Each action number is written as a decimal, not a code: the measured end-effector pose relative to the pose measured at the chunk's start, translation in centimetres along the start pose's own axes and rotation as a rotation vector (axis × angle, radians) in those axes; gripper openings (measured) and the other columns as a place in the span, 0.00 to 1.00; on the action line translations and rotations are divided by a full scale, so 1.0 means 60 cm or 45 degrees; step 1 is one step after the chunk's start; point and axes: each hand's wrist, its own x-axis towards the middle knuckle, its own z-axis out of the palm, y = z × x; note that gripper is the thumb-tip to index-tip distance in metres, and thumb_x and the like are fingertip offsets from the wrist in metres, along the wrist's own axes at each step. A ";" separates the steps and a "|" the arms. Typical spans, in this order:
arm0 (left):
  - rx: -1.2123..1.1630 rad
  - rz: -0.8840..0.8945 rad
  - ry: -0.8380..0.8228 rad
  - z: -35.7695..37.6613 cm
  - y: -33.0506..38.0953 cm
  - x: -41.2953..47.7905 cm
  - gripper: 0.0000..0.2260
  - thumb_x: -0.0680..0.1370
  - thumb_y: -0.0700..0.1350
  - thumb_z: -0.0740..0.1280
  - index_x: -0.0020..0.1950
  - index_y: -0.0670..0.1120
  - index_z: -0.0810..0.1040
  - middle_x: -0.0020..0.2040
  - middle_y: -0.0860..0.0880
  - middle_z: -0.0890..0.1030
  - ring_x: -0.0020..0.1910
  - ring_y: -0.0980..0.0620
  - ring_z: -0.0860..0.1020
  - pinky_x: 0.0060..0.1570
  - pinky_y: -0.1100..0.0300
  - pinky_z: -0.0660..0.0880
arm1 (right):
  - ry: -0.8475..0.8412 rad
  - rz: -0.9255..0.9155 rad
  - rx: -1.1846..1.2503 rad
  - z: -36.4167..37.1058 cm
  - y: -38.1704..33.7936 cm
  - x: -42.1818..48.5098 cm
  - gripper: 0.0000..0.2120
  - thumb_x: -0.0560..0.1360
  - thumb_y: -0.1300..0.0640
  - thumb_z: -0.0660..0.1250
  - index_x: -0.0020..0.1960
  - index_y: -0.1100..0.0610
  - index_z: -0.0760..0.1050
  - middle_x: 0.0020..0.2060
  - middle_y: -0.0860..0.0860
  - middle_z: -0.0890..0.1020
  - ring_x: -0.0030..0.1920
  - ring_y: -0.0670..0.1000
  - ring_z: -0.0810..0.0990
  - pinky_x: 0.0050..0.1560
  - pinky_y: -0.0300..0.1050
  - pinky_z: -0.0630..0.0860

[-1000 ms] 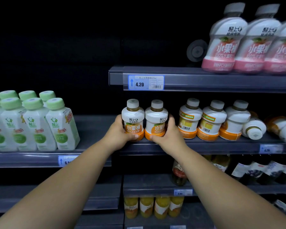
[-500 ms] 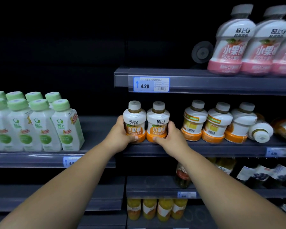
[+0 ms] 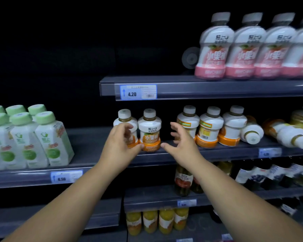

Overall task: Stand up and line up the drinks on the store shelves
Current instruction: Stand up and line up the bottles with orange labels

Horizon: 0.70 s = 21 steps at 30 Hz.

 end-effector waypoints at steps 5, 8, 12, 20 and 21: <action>-0.213 0.078 -0.241 0.095 0.074 0.006 0.30 0.64 0.53 0.79 0.62 0.56 0.71 0.59 0.53 0.75 0.57 0.55 0.76 0.57 0.49 0.77 | 0.252 -0.056 0.046 -0.066 0.019 -0.014 0.31 0.70 0.52 0.76 0.67 0.35 0.67 0.63 0.45 0.75 0.61 0.42 0.76 0.60 0.51 0.79; -0.326 0.010 -0.339 0.153 0.108 0.016 0.32 0.66 0.47 0.80 0.65 0.56 0.67 0.61 0.55 0.73 0.61 0.56 0.74 0.60 0.50 0.76 | 0.374 -0.043 0.014 -0.110 0.035 -0.026 0.30 0.72 0.53 0.76 0.66 0.36 0.65 0.64 0.42 0.72 0.63 0.43 0.74 0.63 0.50 0.77; -0.478 -0.048 -0.341 0.210 0.133 0.034 0.36 0.66 0.38 0.80 0.63 0.57 0.62 0.55 0.64 0.71 0.58 0.60 0.74 0.55 0.62 0.75 | 0.496 0.006 -0.013 -0.145 0.069 -0.032 0.33 0.72 0.51 0.76 0.69 0.35 0.63 0.66 0.42 0.69 0.68 0.46 0.71 0.66 0.56 0.74; -0.319 -0.214 -0.103 0.296 0.122 0.049 0.46 0.60 0.53 0.80 0.71 0.54 0.60 0.66 0.49 0.72 0.63 0.51 0.74 0.62 0.50 0.74 | 0.393 0.067 -0.029 -0.168 0.141 0.000 0.48 0.65 0.39 0.78 0.77 0.42 0.56 0.73 0.47 0.69 0.72 0.50 0.70 0.67 0.57 0.74; -0.317 -0.247 -0.077 0.302 0.122 0.050 0.46 0.61 0.52 0.81 0.72 0.52 0.59 0.65 0.48 0.72 0.63 0.51 0.74 0.61 0.52 0.74 | 0.366 0.057 -0.052 -0.169 0.148 0.003 0.49 0.65 0.40 0.79 0.77 0.43 0.55 0.72 0.47 0.69 0.71 0.50 0.70 0.67 0.56 0.74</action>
